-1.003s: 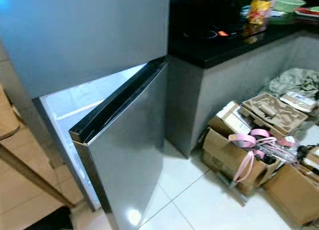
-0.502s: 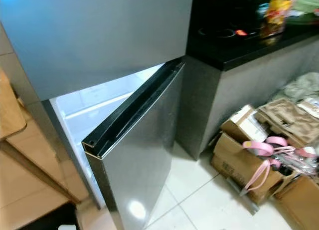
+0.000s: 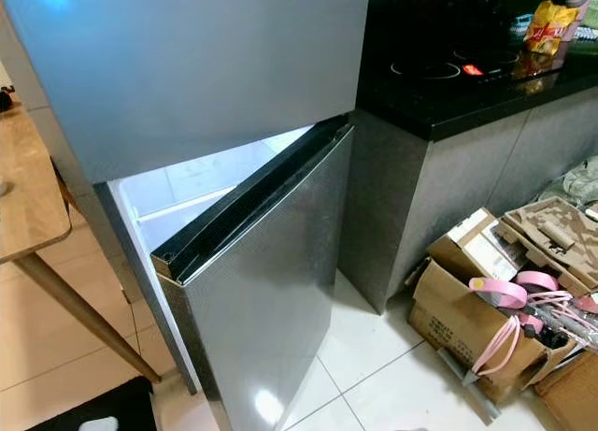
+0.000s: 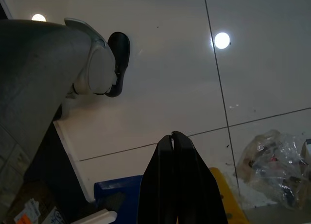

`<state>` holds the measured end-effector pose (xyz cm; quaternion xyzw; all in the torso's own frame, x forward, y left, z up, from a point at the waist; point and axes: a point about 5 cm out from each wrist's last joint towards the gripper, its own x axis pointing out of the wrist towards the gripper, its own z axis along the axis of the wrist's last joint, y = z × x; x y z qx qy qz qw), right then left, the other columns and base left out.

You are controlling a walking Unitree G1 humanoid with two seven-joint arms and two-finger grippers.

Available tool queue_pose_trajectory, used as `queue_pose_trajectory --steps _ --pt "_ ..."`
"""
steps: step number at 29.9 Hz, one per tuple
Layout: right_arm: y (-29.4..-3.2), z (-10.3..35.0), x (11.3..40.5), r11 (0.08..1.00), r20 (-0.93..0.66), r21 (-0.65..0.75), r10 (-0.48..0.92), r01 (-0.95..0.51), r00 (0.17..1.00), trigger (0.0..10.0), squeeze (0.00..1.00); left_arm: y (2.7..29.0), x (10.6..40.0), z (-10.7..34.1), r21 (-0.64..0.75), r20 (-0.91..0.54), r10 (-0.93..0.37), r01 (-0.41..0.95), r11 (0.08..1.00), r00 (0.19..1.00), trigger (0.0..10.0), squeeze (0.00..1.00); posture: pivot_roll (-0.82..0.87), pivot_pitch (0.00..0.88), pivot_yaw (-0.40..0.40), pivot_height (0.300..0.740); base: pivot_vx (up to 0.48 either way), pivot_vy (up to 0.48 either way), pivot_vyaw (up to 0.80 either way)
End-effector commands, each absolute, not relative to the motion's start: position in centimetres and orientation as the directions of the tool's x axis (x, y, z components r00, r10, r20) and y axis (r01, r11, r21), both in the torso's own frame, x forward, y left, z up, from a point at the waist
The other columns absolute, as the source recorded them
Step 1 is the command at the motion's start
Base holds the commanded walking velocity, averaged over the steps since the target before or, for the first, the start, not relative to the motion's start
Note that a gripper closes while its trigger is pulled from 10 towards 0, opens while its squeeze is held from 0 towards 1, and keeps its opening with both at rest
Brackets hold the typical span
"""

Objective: Restocking fridge

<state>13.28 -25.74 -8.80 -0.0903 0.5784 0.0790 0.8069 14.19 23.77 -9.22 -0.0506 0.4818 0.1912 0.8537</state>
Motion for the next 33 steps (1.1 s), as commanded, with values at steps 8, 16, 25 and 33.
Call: queue_pose_trajectory --steps 8,16,25,33 --pt "-25.4 -8.9 13.2 0.974 -0.948 -0.042 0.032 -0.223 0.318 10.0 0.00 27.6 16.7 -6.9 0.093 -0.747 0.416 -0.538 0.838 0.518 10.0 0.00 -0.12 0.000 0.032 0.740 0.000 -0.300 0.00" --pt "-25.2 -9.0 13.2 0.973 -0.948 -0.036 0.038 -0.227 0.315 10.0 0.00 28.4 19.5 -5.1 -0.077 -0.672 0.449 -0.659 0.748 0.588 10.0 0.00 -0.12 0.000 0.035 0.740 0.000 -0.060 0.00" --pt "-25.2 -9.0 13.2 0.972 -0.949 -0.036 0.039 -0.232 0.312 10.0 0.00 29.3 22.5 -2.7 -0.281 -0.558 0.477 -0.695 0.662 0.679 10.0 0.00 -0.12 0.000 0.033 0.740 0.000 0.000 0.00" --pt "-25.3 -9.0 13.2 0.970 -0.950 -0.041 0.037 -0.241 0.309 10.0 0.00 31.6 23.3 -0.6 -0.256 -0.466 0.549 -0.699 0.668 0.694 10.0 0.00 -0.12 0.000 0.029 0.740 0.000 0.000 0.00"
